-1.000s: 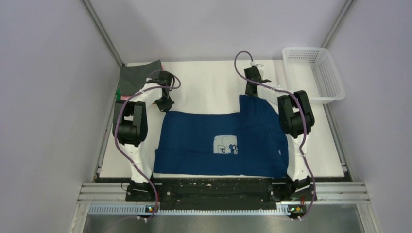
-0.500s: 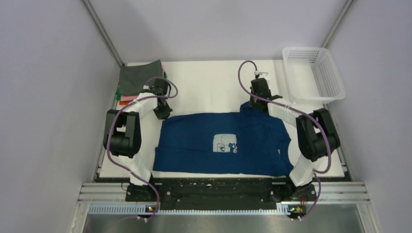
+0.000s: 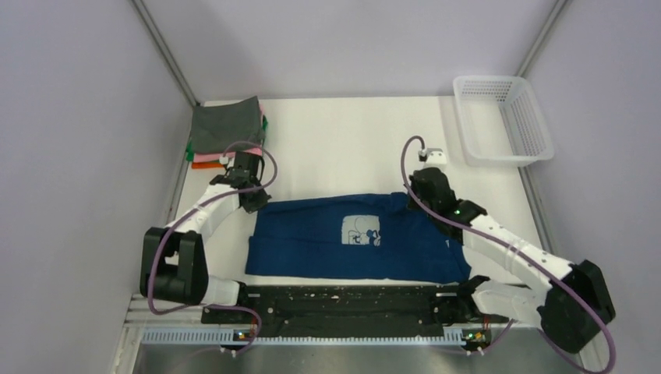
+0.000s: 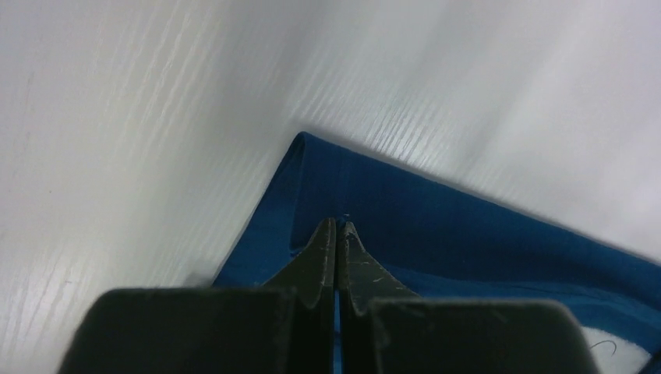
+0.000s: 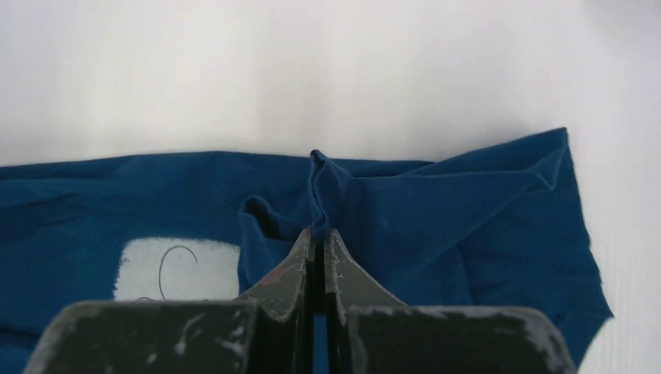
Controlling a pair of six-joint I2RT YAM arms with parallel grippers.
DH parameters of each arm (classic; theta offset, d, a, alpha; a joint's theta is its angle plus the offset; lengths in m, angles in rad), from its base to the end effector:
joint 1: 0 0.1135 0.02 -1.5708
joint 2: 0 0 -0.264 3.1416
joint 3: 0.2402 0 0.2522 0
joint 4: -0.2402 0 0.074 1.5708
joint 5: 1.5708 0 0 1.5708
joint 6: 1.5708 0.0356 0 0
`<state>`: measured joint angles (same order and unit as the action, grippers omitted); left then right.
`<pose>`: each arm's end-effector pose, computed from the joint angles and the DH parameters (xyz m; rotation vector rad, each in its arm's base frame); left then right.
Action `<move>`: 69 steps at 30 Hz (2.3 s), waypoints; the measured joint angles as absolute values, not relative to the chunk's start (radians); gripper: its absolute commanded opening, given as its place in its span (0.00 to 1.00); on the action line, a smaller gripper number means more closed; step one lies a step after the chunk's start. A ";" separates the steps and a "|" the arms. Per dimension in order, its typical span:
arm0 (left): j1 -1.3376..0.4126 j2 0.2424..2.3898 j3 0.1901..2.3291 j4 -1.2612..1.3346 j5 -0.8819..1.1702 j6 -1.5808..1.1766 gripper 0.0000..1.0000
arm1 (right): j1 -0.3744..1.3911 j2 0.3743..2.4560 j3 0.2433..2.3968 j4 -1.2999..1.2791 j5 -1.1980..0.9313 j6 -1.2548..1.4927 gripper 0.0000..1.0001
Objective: Fold and stack the t-shirts
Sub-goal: Fold the other side of the tshirt into a rectangle
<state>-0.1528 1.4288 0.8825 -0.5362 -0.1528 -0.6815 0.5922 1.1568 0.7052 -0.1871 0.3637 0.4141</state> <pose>0.2720 -0.0364 0.2024 -0.7366 2.5291 -0.0815 0.2116 0.1271 0.2383 0.0069 2.1670 0.1758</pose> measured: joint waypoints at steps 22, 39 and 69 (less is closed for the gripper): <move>-0.156 1.288 0.839 -0.602 -0.204 -0.703 0.00 | 0.609 0.808 0.688 -0.640 0.413 0.528 0.00; -0.156 1.370 0.954 -0.611 -0.233 -0.675 0.00 | 0.609 0.942 0.865 -0.654 0.458 0.407 0.00; -0.156 1.172 0.771 -0.705 -0.369 -0.752 0.99 | 0.640 0.589 0.441 -0.797 -0.113 0.745 0.98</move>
